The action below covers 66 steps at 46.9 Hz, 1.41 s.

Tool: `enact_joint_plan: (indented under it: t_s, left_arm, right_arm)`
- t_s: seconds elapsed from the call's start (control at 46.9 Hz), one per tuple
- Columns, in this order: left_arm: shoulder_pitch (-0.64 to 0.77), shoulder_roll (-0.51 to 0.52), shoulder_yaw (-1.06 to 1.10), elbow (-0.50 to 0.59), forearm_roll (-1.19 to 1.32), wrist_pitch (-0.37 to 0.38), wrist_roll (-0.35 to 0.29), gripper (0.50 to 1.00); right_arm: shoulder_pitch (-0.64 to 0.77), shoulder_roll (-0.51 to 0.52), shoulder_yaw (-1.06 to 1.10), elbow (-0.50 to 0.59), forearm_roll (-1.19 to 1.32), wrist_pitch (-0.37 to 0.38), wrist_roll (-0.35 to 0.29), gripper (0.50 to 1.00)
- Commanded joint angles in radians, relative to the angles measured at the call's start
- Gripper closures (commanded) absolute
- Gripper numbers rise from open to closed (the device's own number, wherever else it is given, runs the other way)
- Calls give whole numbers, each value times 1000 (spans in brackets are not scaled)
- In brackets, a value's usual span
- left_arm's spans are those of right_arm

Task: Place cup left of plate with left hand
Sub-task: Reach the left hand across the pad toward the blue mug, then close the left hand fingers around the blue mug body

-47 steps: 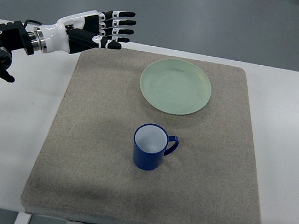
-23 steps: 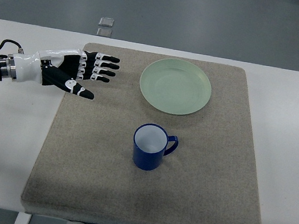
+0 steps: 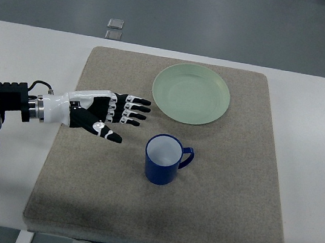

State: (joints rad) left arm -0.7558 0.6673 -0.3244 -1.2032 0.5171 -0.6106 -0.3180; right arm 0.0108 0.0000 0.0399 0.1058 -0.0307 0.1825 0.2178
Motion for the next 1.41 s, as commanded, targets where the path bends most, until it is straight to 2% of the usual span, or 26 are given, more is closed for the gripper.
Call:
enact_joint_plan:
  t_s: [0.0,0.448,0.81,1.194,1.386]
  left_arm:
    - [1,-26,-4,4,55,0,1,506]
    - [-2,-144,2,22,80,0,4,506]
    - [-2,-190,2,71,130,0,4,506]
    - [1,-224,1,76,190,0,1,506]
    - [1,-226,-2,76,210,23,-3,508]
  right_arm:
    - [0,0,0,0,0,0,0,568]
    - [0,0,0,0,0,0,0,568]
    - [0,0,0,0,0,0,0,568]
    - [0,0,0,0,0,0,0,568]
    - [0,0,0,0,0,0,0,568]
